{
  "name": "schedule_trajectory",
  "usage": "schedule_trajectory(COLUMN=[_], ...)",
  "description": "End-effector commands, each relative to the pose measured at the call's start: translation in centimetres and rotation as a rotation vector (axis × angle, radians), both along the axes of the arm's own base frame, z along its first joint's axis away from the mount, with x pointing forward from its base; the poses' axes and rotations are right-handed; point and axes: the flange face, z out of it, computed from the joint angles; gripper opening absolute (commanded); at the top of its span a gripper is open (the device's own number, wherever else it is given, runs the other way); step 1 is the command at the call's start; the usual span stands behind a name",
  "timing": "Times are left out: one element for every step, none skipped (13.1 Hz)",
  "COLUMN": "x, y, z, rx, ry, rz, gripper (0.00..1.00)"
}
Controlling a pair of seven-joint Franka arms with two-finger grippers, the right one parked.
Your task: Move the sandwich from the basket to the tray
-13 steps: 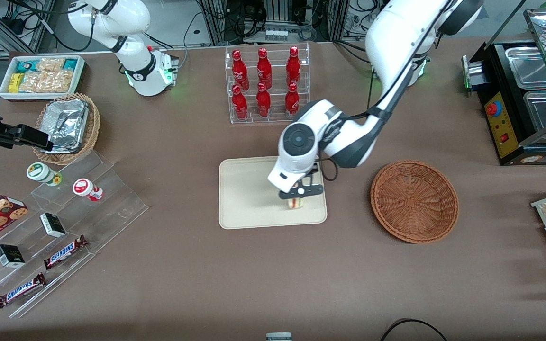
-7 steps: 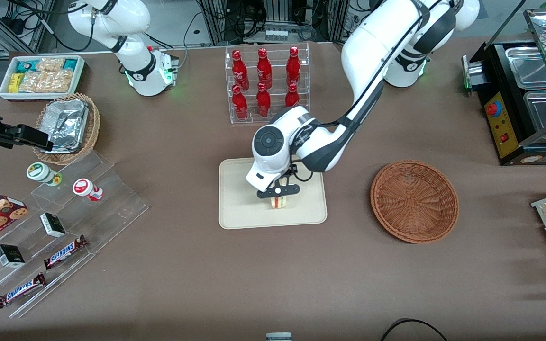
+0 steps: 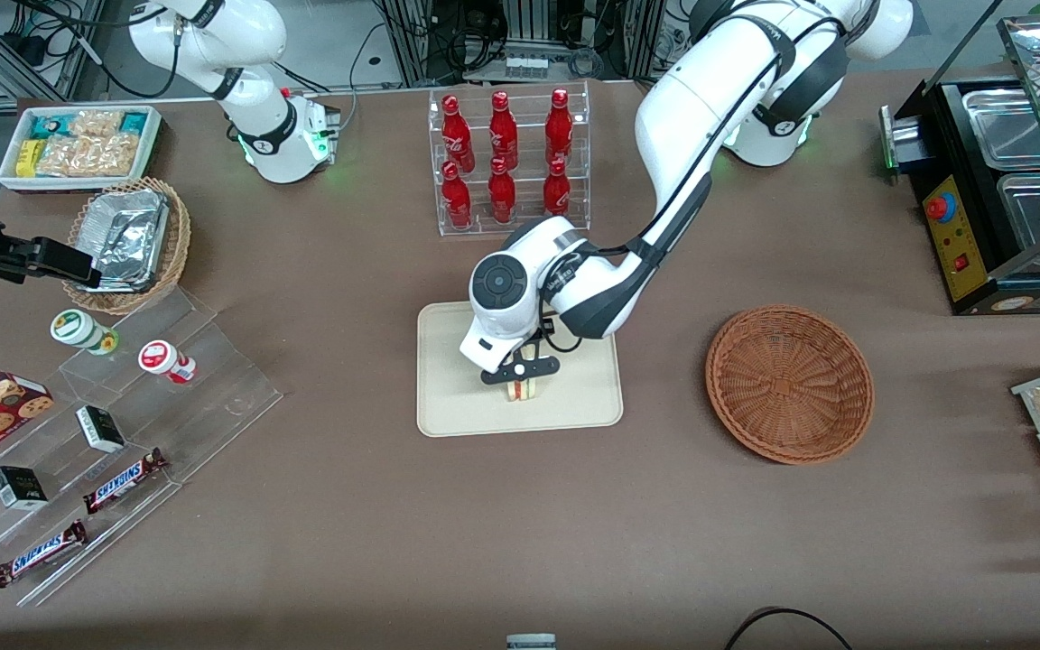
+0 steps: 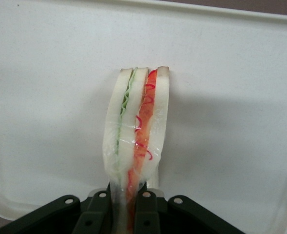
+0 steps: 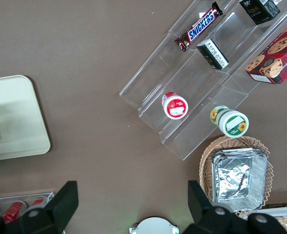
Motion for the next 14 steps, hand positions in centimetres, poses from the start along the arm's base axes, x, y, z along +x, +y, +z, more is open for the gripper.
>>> schedule_trajectory(x=[0.4, 0.3, 0.2, 0.3, 0.4, 0.6, 0.5, 0.3, 0.3, 0.3, 0.7, 2.1, 2.6, 2.5], y=[-0.7, -0.7, -0.8, -0.8, -0.8, -0.6, -0.7, -0.6, -0.2, 0.2, 0.8, 2.4, 3.3, 3.6], z=[-0.3, -0.3, 0.0, 0.4, 1.3, 2.7, 4.4, 6.4, 7.7, 9.9, 11.4, 12.5, 13.2, 14.3], rx=[0.006, 0.005, 0.006, 0.004, -0.002, -0.009, -0.009, -0.002, 0.013, 0.028, 0.026, 0.023, 0.023, 0.021], ry=[-0.017, -0.017, -0.023, -0.026, -0.03, -0.041, -0.052, -0.057, -0.063, -0.096, -0.101, -0.104, -0.107, -0.116], rz=[0.029, 0.024, 0.019, 0.017, 0.019, 0.015, 0.011, 0.006, 0.001, -0.013, -0.002, 0.027, 0.032, -0.001], gripper=[0.23, 0.99, 1.0, 1.0, 1.0, 1.0, 1.0, 1.0, 1.0, 1.0, 1.0, 1.0, 1.0, 1.0])
